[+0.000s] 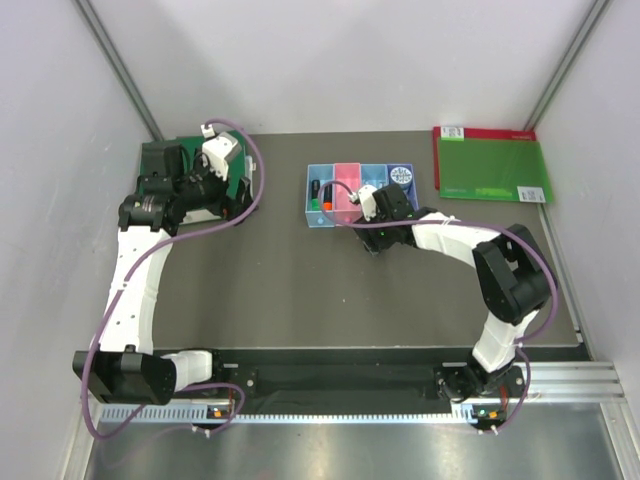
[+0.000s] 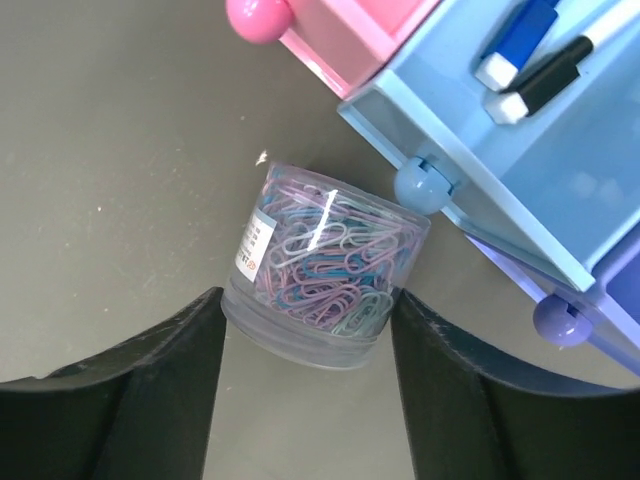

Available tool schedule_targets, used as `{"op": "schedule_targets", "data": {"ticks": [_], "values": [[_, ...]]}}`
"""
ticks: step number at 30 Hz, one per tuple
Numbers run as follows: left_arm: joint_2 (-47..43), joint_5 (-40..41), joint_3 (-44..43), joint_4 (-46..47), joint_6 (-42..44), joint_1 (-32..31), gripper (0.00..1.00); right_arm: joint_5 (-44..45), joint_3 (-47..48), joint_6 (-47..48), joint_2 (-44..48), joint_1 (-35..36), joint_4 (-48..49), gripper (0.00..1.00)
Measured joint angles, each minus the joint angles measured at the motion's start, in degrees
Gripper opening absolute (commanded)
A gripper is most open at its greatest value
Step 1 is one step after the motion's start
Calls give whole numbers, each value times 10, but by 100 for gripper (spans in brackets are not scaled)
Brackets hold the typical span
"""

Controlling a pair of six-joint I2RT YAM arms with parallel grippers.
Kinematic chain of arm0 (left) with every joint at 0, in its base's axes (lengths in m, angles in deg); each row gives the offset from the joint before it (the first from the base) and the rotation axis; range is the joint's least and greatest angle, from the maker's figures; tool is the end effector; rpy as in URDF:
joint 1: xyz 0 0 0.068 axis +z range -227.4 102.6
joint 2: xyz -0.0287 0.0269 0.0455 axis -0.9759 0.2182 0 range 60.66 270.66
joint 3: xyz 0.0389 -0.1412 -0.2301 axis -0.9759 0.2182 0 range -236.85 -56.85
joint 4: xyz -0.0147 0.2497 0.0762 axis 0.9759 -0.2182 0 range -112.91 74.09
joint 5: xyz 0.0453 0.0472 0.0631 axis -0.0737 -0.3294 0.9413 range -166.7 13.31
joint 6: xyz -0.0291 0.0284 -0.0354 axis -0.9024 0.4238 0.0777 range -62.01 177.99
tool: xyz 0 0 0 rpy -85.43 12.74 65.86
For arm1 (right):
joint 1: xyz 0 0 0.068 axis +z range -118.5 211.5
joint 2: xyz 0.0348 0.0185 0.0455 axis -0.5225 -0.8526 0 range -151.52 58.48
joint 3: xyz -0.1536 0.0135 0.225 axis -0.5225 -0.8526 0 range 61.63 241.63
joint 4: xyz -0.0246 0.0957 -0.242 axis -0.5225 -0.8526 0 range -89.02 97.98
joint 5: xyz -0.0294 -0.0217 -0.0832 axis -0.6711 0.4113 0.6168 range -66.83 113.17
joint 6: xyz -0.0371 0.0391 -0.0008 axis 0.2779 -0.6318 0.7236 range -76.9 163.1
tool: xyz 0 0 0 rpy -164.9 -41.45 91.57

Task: Sort the stationery into containers
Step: Pick up the stationery from the center of the board.

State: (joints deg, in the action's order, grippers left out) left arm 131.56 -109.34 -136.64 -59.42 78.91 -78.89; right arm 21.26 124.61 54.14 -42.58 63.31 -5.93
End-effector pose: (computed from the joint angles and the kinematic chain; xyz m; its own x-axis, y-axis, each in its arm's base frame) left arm 0.2513 -0.0257 0.4011 -0.3639 0.3102 -0.8783 0.6379 0.7701 0.0077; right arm 0.3120 0.1950 0.1824 -0.5528 -0.5682 -0.6096 -0.6624 0.7434 -0.0922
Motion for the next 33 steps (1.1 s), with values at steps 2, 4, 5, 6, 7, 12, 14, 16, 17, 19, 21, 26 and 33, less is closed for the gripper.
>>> {"op": "schedule_targets", "data": {"ticks": [2, 4, 5, 6, 7, 12, 14, 16, 17, 19, 21, 26, 33], "values": [[-2, 0, 3, 1, 0, 0, 99, 7, 0, -3, 0, 0, 1, 49], [-2, -2, 4, 1, 0, 0, 99, 13, -1, -6, 0, 1, 3, 47], [-2, -2, 4, 2, 0, 0, 99, 17, -2, -7, 0, 1, 5, 46], [-2, -3, 4, 2, 0, 0, 99, 19, -3, -7, 0, 2, 6, 47], [-2, -4, 4, 2, 0, 0, 99, 21, -3, -7, 0, 2, 6, 46], [-2, -9, 4, 2, 0, 0, 99, 32, -3, 7, 4, 7, -3, 47], [-2, -10, 4, 2, 0, 0, 99, 36, -3, 24, 12, 10, -20, 46], [-3, -14, 7, 3, 5, 0, 99, 38, -8, 48, 32, 14, -37, 46], [-3, -19, 10, 2, 9, 0, 99, 38, -11, 55, 40, 16, -42, 45], [-2, -30, 17, 1, 22, -1, 99, 37, -21, 79, 71, 19, -56, 44], [2, -47, 24, -5, 34, -2, 99, 34, -30, 101, 106, 19, -71, 42], [47, -106, 24, -23, 47, -3, 99, 30, -56, 146, 199, 20, -97, 40], [186, -217, -37, -57, 40, -41, 99, 45, -101, 217, 340, 34, -106, 38]]}}
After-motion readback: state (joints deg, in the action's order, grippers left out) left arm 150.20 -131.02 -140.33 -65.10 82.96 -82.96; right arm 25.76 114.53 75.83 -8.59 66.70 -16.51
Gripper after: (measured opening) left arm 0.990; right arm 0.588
